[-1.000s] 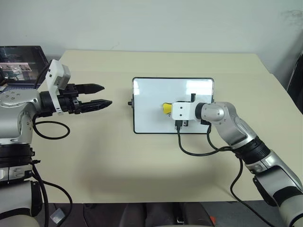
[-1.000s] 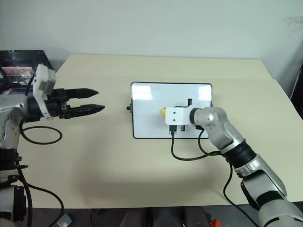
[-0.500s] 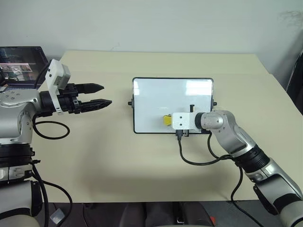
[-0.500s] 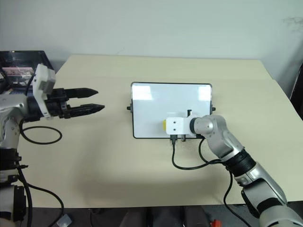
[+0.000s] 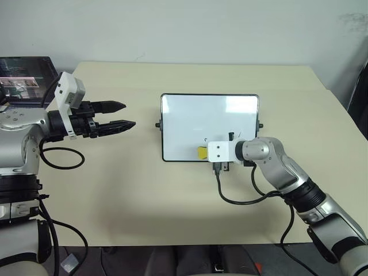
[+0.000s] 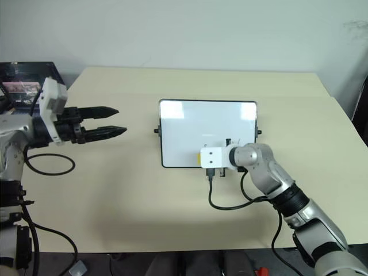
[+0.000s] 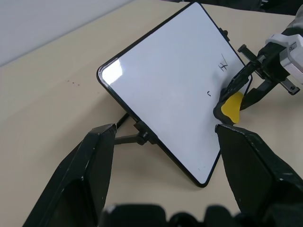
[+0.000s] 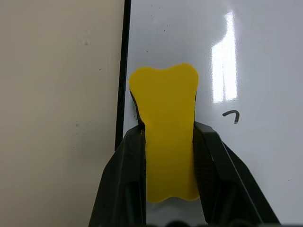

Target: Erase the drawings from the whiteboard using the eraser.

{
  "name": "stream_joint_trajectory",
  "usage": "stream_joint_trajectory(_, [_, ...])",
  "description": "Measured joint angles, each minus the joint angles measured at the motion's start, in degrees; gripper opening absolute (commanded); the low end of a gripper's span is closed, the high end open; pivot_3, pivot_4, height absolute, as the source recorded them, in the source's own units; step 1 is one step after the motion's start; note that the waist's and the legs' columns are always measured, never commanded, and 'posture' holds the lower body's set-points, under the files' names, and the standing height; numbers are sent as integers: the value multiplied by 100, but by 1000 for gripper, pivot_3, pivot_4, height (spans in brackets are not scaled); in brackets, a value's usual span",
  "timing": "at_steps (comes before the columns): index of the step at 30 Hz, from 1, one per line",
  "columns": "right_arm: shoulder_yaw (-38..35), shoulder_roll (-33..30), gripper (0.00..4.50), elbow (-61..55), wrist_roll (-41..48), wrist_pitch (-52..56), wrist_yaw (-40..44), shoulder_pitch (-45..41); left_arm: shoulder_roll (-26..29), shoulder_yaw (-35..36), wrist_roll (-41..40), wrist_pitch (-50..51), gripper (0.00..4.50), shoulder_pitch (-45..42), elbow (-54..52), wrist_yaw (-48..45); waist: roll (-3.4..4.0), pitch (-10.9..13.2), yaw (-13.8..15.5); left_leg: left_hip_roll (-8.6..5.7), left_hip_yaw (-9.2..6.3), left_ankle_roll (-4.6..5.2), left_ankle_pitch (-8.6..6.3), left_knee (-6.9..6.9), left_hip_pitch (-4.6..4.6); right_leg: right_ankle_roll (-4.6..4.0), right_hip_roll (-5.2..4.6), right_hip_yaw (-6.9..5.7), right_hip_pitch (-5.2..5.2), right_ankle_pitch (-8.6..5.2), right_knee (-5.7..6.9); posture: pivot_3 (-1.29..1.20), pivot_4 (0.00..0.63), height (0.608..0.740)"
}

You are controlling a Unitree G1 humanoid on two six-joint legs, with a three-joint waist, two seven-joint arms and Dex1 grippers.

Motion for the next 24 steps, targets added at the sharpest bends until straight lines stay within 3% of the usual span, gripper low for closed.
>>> stream_joint_trajectory(13, [-3,-1,994,395,-436,24,-417,-669,-2,0,5,-15,3633,0,0,7,0,0,-1,0,1,0,9,2,2,7,-6,2,1,11,0,0,150,740])
stream_joint_trajectory(24, [-95,90,988,429,-433,142,-703,-702,-3,0,7,-22,3633,0,4,6,1,0,-2,0,2,5,22,2,3,4,-8,1,1,25,0,0,150,740])
